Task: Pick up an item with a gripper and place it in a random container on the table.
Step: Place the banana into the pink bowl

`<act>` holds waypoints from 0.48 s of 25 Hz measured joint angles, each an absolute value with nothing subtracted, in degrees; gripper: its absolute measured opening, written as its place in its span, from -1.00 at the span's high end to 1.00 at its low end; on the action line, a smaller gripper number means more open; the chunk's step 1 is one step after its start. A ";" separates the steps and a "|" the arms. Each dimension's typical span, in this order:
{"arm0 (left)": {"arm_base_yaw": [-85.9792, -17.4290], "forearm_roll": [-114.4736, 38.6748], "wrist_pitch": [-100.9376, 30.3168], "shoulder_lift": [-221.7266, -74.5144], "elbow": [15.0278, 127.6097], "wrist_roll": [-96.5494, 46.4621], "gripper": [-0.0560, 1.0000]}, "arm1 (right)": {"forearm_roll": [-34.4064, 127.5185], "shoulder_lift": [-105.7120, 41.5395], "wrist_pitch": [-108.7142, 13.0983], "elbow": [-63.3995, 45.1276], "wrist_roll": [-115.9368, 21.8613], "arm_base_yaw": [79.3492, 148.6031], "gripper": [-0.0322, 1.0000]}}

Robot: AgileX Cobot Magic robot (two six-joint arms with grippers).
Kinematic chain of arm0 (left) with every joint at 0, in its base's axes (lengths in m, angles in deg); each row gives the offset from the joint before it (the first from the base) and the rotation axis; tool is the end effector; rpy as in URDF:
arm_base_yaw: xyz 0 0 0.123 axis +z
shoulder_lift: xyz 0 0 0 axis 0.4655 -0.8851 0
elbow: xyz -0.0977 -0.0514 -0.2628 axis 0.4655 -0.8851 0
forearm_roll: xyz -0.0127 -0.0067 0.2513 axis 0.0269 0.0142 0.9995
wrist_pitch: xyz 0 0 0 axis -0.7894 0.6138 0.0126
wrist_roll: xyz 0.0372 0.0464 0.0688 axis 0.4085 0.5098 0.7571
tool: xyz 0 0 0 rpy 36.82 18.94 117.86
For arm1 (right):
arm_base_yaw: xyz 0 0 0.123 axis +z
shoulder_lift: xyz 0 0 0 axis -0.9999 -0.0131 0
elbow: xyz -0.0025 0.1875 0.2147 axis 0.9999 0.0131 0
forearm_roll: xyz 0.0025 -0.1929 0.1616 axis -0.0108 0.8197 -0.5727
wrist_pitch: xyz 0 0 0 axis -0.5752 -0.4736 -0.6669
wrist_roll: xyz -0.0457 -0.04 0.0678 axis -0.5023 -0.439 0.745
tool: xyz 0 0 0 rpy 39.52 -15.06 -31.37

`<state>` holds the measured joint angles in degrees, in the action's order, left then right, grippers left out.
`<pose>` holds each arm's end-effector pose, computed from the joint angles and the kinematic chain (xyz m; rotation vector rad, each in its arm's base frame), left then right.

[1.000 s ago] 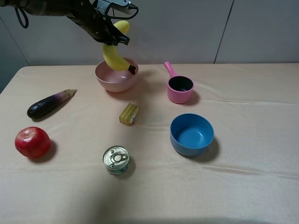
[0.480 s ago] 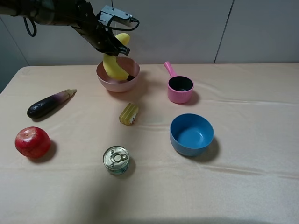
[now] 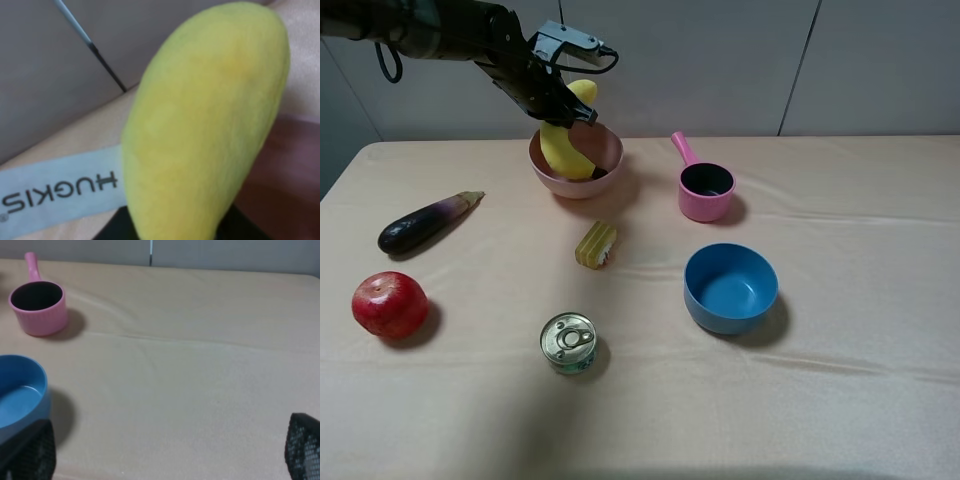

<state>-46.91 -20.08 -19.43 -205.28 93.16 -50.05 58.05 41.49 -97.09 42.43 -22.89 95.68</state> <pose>0.4882 -0.1673 0.1694 0.6359 2.2427 -0.0230 -0.0038 -0.0054 0.2804 -0.0882 1.9940 0.0120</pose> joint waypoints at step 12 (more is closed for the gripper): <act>-46.91 -20.08 -18.95 -205.28 93.16 -50.05 0.53 | 58.05 41.49 -97.09 42.43 -22.89 95.68 -0.41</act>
